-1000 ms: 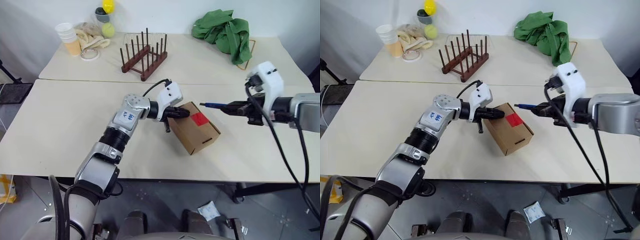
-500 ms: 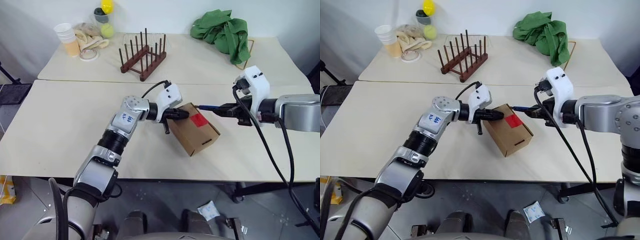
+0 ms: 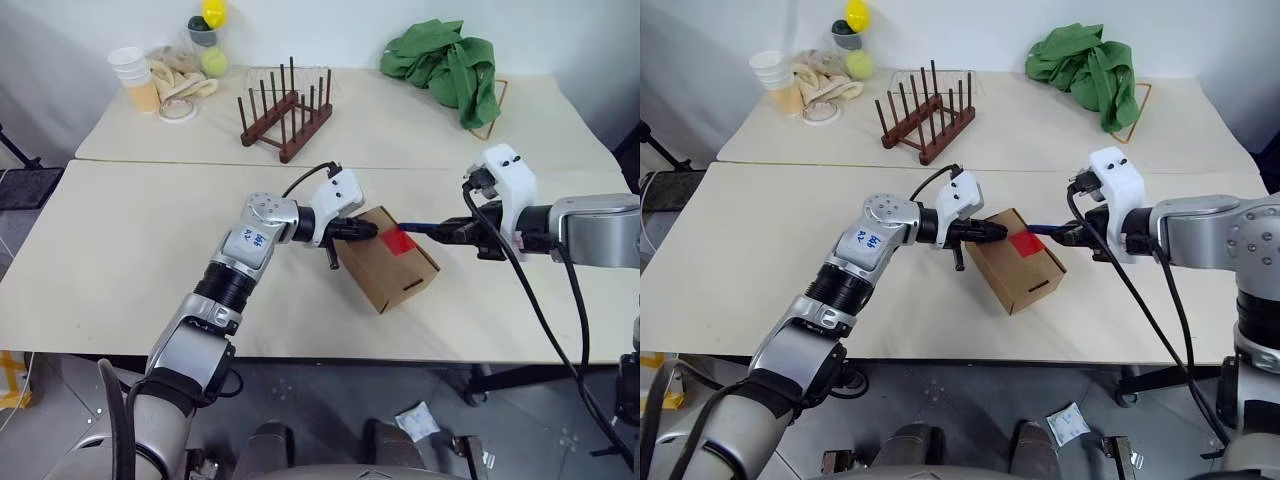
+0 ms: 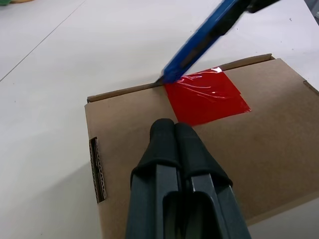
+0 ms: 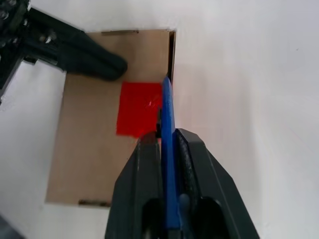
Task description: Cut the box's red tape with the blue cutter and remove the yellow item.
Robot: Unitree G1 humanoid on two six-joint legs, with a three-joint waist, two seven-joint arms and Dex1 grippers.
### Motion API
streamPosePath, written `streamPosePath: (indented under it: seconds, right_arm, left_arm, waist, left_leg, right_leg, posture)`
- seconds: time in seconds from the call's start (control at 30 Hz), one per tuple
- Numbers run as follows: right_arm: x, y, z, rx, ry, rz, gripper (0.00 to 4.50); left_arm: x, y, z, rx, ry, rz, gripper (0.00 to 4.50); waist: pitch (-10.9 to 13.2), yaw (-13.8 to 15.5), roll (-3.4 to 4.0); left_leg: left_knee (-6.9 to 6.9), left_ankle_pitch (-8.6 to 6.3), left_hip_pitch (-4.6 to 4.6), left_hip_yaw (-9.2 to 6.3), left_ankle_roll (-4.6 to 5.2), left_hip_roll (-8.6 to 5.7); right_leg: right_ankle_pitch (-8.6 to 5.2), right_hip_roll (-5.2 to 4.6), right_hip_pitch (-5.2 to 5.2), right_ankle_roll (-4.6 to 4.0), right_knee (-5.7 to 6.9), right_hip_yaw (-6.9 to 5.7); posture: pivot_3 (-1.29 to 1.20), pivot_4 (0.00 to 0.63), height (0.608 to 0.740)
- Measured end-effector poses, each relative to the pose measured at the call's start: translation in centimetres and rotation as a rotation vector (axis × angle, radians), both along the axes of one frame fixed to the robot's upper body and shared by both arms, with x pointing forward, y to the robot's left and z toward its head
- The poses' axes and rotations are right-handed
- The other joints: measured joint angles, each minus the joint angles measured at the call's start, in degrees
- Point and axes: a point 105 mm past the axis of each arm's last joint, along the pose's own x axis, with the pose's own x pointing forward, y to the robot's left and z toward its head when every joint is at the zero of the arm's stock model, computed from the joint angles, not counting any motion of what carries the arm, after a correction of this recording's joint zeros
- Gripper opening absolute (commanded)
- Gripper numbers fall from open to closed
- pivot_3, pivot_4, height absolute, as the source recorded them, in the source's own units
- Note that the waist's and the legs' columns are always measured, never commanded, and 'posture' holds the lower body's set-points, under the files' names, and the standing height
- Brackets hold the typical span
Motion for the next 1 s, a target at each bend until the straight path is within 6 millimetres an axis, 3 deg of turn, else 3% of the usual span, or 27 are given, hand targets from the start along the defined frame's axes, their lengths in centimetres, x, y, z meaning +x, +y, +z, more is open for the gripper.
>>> streamPosePath:
  seconds: [0.7, 0.83, 1.0]
  right_arm:
    - [-2.9, -2.3, -1.1, -0.003, 0.153, -0.003, 0.13]
    - [-4.3, -3.4, -1.7, -0.015, 0.211, -0.024, 0.13]
    - [-5.5, -4.1, -0.4, -0.004, 0.206, -0.035, 0.13]
  left_arm:
    - [0.0, -0.4, -0.3, 0.034, 0.03, 0.054, 0.0]
    - [0.0, -0.5, -0.4, 0.034, 0.03, 0.056, 0.0]
    - [0.1, -0.4, -0.3, 0.033, 0.025, 0.059, 0.0]
  waist:
    - [-0.05, 0.14, 0.02]
    - [-0.06, 0.3, 0.01]
    - [-0.06, 0.21, 0.01]
  left_leg:
    - [0.05, 0.0, 0.25, 0.02, -0.01, 0.02]
    - [0.09, 0.0, 0.24, 0.02, -0.01, 0.02]
    - [0.17, 0.0, 0.24, 0.04, 0.0, 0.03]
  right_leg:
    - [0.01, -0.01, 0.18, -0.02, 0.1, 0.06]
    - [0.01, -0.01, 0.19, -0.02, 0.09, 0.06]
    - [0.01, -0.01, 0.21, -0.03, 0.08, 0.07]
  posture:
    - [0.0, 0.15, 0.74]
    - [0.0, 0.15, 0.74]
    - [0.0, 0.15, 0.74]
